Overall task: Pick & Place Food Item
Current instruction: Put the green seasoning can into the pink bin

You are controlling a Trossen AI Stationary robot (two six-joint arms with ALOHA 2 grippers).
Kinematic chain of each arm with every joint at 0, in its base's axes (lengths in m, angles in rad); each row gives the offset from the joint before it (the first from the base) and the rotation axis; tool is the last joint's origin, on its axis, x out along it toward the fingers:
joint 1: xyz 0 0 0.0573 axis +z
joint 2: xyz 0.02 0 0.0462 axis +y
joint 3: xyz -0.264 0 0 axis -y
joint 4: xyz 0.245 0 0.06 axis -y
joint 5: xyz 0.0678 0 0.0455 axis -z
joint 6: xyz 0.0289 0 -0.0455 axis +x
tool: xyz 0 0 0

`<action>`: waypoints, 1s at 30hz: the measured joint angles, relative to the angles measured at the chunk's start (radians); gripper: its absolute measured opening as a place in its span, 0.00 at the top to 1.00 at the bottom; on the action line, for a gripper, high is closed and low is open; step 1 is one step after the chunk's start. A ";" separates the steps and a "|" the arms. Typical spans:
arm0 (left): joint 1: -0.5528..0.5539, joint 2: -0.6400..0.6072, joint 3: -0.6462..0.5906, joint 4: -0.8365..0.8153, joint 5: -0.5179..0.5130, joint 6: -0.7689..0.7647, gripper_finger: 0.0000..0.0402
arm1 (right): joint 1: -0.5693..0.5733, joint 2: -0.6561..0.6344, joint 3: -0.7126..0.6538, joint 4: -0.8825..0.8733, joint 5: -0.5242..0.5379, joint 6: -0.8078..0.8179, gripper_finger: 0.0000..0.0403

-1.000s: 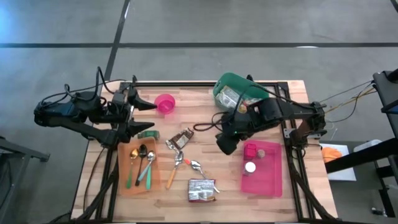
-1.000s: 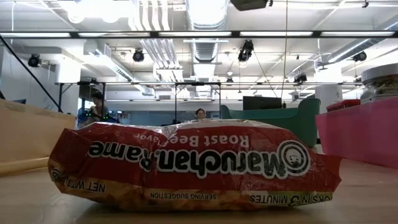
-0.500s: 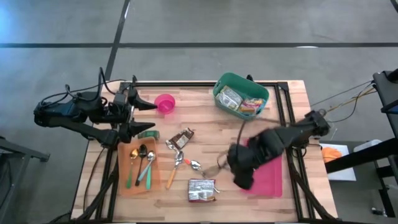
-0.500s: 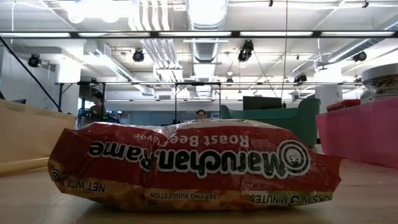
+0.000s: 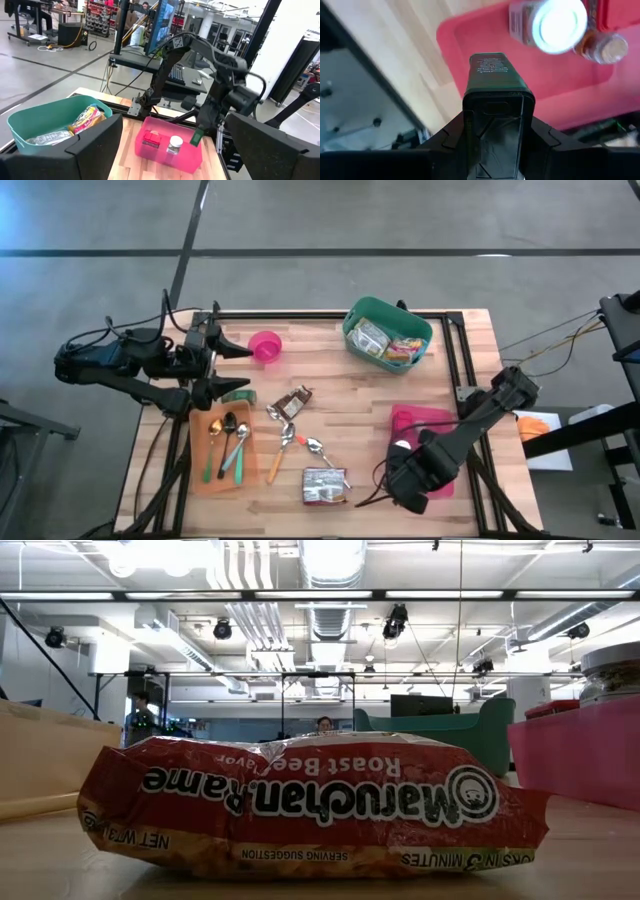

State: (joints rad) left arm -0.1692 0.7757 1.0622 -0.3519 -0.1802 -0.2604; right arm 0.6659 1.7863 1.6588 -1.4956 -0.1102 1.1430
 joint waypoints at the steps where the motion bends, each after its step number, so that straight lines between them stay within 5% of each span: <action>1: 0.000 0.000 0.000 0.000 0.000 -0.001 0.08 | 0.003 0.000 -0.021 0.022 0.017 0.012 0.71; 10: 0.000 0.000 0.000 0.000 0.000 -0.003 0.08 | 0.004 0.000 -0.200 0.249 0.062 0.041 0.71; 30: 0.000 0.000 0.000 -0.009 0.001 -0.010 0.08 | 0.003 0.000 -0.359 0.388 0.133 0.055 0.71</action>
State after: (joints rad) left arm -0.1696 0.7757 1.0622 -0.3611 -0.1795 -0.2703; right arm 0.6693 1.7866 1.2994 -1.1072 0.0227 1.1976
